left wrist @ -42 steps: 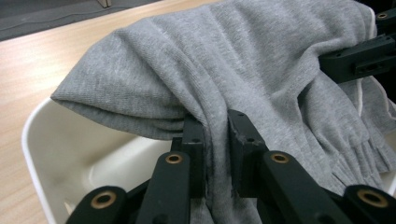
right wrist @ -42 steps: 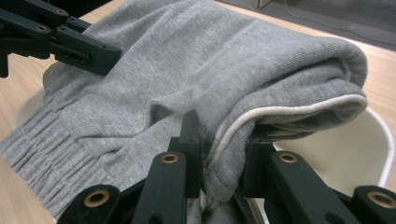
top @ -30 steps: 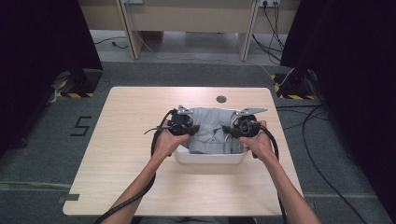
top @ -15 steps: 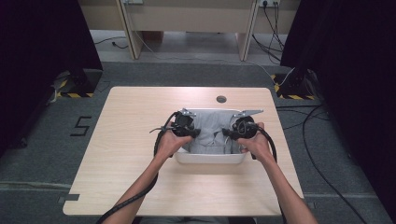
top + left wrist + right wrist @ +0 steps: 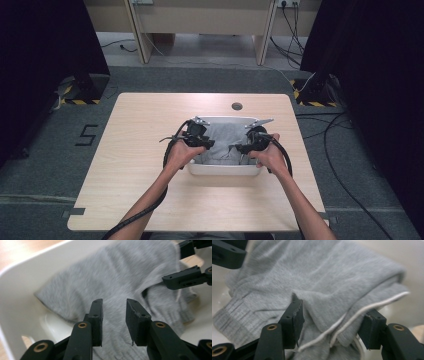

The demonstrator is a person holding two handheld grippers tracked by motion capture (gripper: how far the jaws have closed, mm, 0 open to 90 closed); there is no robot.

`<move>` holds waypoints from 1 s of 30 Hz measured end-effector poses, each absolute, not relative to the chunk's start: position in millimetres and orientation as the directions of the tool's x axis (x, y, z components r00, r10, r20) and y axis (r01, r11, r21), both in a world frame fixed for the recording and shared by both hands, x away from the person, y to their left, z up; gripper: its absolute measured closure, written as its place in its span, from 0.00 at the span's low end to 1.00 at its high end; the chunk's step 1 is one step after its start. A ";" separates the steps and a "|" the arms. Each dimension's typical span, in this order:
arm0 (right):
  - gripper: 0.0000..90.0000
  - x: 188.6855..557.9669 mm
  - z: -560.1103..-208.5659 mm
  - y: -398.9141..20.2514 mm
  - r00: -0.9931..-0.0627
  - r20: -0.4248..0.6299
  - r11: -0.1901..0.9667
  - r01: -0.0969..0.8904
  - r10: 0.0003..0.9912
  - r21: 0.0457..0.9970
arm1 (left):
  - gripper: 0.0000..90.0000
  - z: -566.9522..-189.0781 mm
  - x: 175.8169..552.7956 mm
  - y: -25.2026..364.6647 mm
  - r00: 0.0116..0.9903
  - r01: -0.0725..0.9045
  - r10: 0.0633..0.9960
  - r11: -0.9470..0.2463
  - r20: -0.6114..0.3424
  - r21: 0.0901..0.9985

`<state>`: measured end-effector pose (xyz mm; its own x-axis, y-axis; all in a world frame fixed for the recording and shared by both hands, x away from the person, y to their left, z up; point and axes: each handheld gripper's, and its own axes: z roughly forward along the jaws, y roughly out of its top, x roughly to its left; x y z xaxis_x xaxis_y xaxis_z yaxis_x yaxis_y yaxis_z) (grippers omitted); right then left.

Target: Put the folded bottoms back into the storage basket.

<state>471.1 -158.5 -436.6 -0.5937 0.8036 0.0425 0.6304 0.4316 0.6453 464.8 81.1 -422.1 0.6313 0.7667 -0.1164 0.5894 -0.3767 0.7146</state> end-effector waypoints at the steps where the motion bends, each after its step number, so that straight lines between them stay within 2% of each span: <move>1: 0.46 469.7 -434.0 -158.7 -0.587 0.043 0.421 0.626 0.808 0.656 | 0.73 -419.0 462.7 81.5 0.634 0.582 0.764 -0.376 -0.114 0.721; 10: 0.46 462.1 -413.8 -165.6 -0.564 0.000 0.392 0.574 0.826 0.719 | 0.71 -400.7 447.2 83.9 0.665 0.536 0.741 -0.384 -0.095 0.752; 22: 0.46 448.2 -408.8 -155.1 -0.624 0.039 0.379 0.522 0.781 0.764 | 0.67 -402.6 436.3 103.5 0.661 0.540 0.738 -0.345 -0.134 0.768; 30: 0.46 436.8 -409.2 -148.4 -0.659 0.043 0.389 0.494 0.751 0.777 | 0.59 -407.5 423.0 113.7 0.668 0.535 0.728 -0.325 -0.155 0.780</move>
<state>436.8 -148.4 -409.2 -0.6593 0.7506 0.0432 0.4943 0.3894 0.7772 423.0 113.7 -407.5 0.6678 0.7280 -0.1551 0.5352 -0.3249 0.7797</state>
